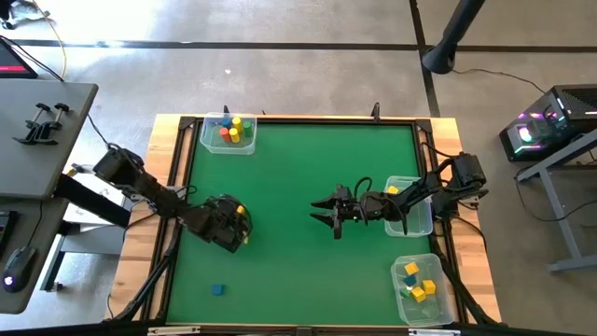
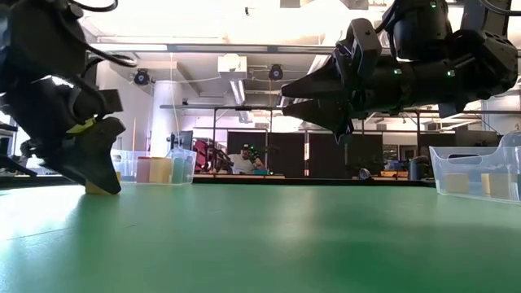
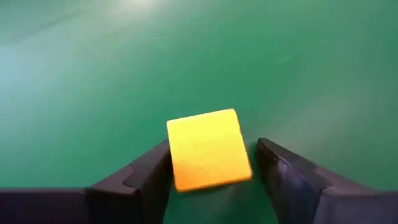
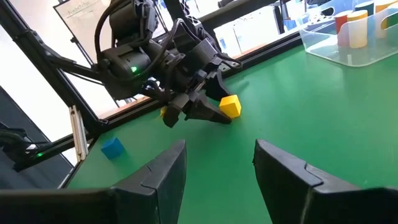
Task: Sort blocks by size
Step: Put the yellow cube block into the middle transparent bin
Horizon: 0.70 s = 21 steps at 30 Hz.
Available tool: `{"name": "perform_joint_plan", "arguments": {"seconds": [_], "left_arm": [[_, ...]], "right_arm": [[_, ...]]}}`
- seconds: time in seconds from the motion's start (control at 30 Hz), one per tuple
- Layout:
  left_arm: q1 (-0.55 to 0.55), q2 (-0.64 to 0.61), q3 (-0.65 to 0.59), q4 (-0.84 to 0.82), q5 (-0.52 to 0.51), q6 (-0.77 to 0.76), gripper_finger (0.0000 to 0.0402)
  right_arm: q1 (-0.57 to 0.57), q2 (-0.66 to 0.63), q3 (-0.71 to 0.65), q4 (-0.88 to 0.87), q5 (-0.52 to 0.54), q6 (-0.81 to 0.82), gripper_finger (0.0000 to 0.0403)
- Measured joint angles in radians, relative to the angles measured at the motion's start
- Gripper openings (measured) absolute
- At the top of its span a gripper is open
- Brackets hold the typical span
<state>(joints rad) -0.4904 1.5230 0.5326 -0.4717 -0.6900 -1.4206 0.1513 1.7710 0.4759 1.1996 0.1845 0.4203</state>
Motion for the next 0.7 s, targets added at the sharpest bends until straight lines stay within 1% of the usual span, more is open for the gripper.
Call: {"name": "perform_joint_plan", "arguments": {"seconds": [0.13, 0.23, 0.3, 0.37, 0.47, 0.53, 0.6, 0.7], "left_arm": [[0.000, 0.002, 0.032, 0.011, 0.027, 0.096, 0.0174], [-0.001, 0.002, 0.049, 0.059, 0.028, 0.213, 0.0134], [-0.001, 0.002, 0.050, 0.151, 0.024, 0.345, 0.0109], [-0.001, 0.002, 0.051, 0.293, 0.018, 0.507, 0.0102], [0.000, 0.002, 0.051, 0.535, 0.017, 0.742, 0.0102], [0.009, 0.002, 0.052, 0.707, 0.050, 0.886, 0.0102], [0.024, 0.002, 0.052, 0.860, 0.127, 0.996, 0.0103], [0.052, 0.002, 0.052, 1.033, 0.268, 1.094, 0.0111]], "right_arm": [[0.000, 0.000, 0.000, 0.000, 0.000, -0.001, 0.0178], [0.000, 0.000, 0.000, 0.000, 0.000, -0.003, 0.0178], [0.002, 0.000, 0.000, 0.001, 0.000, -0.016, 0.0178], [0.019, 0.000, 0.000, 0.017, 0.002, -0.070, 0.0178], [0.069, 0.000, 0.003, 0.050, -0.015, -0.214, 0.0178], [0.113, 0.000, 0.021, 0.033, -0.027, -0.341, 0.0178], [0.154, 0.000, 0.056, -0.018, -0.031, -0.506, 0.0178], [0.206, 0.000, 0.128, -0.157, -0.032, -0.798, 0.0178]]}}
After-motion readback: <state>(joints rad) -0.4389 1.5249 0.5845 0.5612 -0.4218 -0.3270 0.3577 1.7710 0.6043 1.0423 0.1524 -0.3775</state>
